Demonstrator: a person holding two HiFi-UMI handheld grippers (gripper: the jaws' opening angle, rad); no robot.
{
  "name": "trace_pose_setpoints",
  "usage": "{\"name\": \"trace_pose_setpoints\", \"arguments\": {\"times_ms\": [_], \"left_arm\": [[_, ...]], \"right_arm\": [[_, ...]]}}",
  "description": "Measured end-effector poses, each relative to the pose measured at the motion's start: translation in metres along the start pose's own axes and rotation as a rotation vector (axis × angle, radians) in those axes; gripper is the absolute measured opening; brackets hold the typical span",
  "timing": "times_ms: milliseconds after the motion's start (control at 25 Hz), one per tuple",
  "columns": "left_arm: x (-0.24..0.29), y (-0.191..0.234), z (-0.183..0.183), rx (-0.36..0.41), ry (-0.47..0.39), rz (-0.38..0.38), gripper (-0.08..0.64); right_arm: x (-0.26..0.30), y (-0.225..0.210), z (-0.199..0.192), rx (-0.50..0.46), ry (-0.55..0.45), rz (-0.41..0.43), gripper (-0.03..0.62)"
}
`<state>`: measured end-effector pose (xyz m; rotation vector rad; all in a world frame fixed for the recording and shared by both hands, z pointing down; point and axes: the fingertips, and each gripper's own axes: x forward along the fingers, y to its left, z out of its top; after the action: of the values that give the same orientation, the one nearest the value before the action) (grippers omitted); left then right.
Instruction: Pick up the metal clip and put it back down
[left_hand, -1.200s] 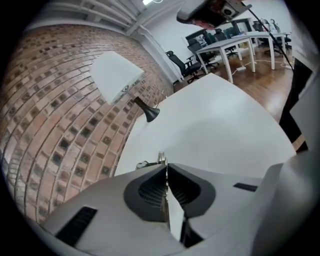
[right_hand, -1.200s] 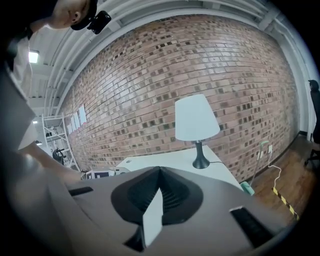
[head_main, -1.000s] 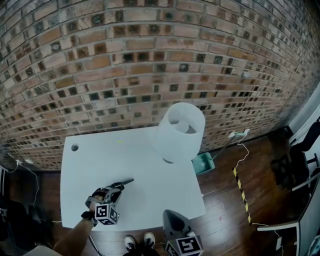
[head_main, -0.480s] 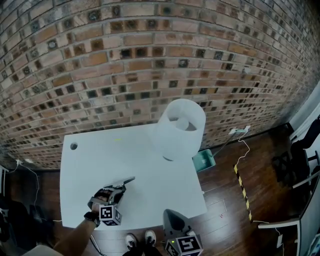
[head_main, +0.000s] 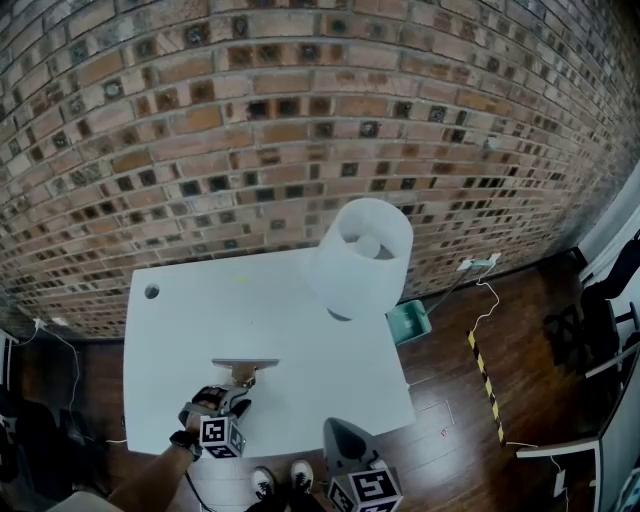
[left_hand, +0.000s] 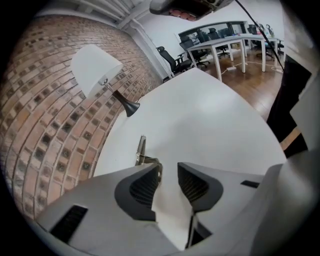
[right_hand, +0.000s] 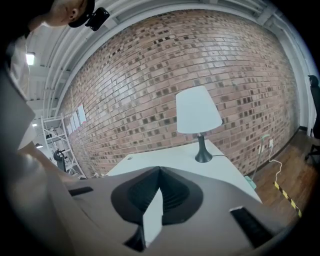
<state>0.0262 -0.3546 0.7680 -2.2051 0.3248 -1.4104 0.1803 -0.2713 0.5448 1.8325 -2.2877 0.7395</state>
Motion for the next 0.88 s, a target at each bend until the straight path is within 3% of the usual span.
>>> {"name": "trace_pose_setpoints", "arguments": {"times_ms": [200, 280, 360, 520, 600, 880], "left_arm": [[-0.040, 0.000, 0.019, -0.093, -0.094, 0.088, 0.140], [-0.070, 0.013, 0.029, -0.181, -0.145, 0.160, 0.104], [-0.104, 0.035, 0.036, -0.347, -0.208, 0.229, 0.024], [-0.174, 0.080, 0.040, -0.819, -0.452, 0.266, 0.002], [-0.207, 0.099, 0.040, -0.939, -0.548, 0.287, 0.000], [-0.293, 0.135, 0.062, -0.976, -0.742, 0.357, -0.002]], "right_arm": [[-0.002, 0.013, 0.007, -0.015, -0.016, 0.018, -0.020], [-0.002, 0.019, 0.013, -0.027, -0.027, 0.028, -0.020], [-0.002, 0.025, 0.021, -0.045, -0.044, 0.041, -0.020], [-0.004, 0.041, 0.040, -0.082, -0.089, 0.067, -0.020], [-0.004, 0.046, 0.048, -0.109, -0.130, 0.073, -0.020], [-0.010, 0.093, 0.075, -0.154, -0.169, 0.164, -0.020]]}}
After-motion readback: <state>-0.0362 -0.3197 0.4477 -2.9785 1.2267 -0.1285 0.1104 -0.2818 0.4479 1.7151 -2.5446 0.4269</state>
